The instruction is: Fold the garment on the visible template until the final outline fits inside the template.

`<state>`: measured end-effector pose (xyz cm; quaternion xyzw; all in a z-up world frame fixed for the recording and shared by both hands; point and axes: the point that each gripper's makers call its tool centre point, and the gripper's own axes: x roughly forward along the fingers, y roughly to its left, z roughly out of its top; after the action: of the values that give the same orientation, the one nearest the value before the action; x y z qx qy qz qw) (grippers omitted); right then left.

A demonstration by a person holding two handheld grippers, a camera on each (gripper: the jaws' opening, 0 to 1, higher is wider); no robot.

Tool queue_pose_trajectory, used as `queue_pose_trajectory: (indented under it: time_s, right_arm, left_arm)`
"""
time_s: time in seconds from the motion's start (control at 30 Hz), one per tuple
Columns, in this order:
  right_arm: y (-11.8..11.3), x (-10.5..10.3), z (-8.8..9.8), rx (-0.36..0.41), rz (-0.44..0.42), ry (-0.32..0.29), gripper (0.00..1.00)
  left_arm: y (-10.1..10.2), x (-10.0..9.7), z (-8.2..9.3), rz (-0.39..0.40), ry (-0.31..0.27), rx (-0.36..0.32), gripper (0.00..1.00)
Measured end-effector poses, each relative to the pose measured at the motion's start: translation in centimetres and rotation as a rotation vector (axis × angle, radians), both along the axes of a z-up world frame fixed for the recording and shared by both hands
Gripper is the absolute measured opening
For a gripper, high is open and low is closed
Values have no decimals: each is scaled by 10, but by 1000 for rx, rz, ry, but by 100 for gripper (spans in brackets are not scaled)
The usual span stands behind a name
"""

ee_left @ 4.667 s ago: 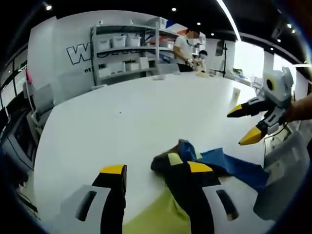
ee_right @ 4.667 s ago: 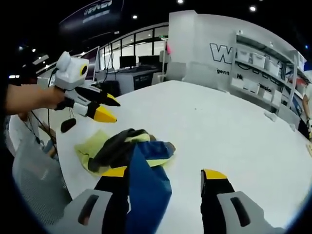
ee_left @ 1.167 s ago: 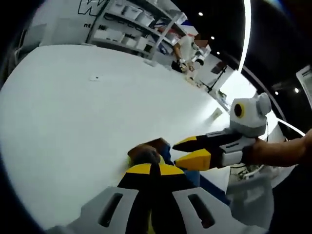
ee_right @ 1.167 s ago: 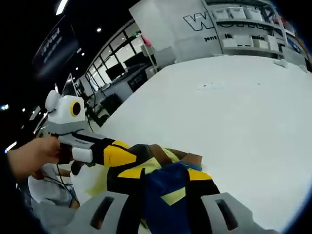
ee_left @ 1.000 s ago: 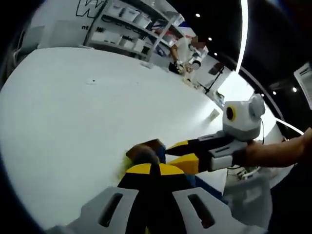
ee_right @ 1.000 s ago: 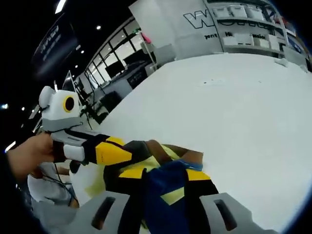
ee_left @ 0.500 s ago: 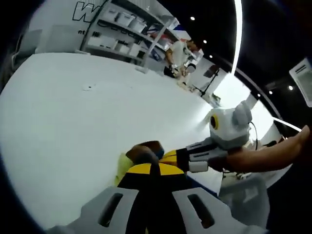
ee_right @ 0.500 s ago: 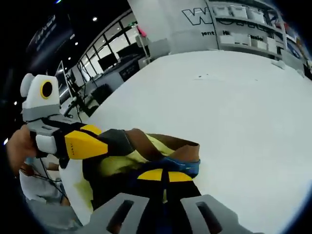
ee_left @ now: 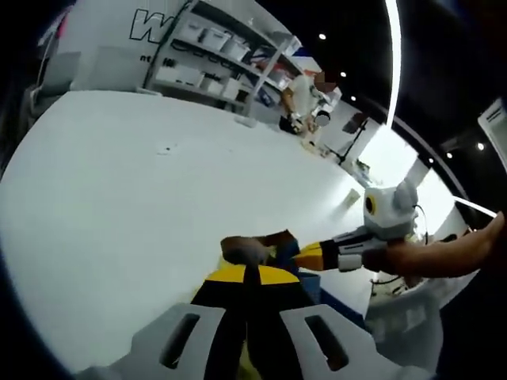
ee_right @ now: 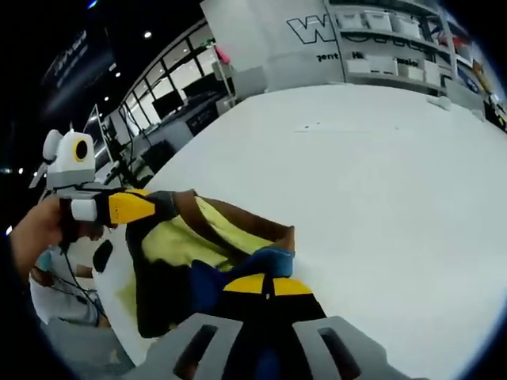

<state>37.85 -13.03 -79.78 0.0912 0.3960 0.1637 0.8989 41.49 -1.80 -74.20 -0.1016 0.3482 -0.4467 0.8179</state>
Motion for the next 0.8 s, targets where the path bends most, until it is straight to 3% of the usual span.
queue_pose_trajectory:
  time_s: [0.33,0.8]
  right_arm:
    - [-19,-7,6,-44,14,-19,0]
    - [-34,16,45,-55,-6,-140,0]
  left_arm:
    - [18,12,15,54,-29,-17,0]
    - [29,27,38,82,-85,-24,0]
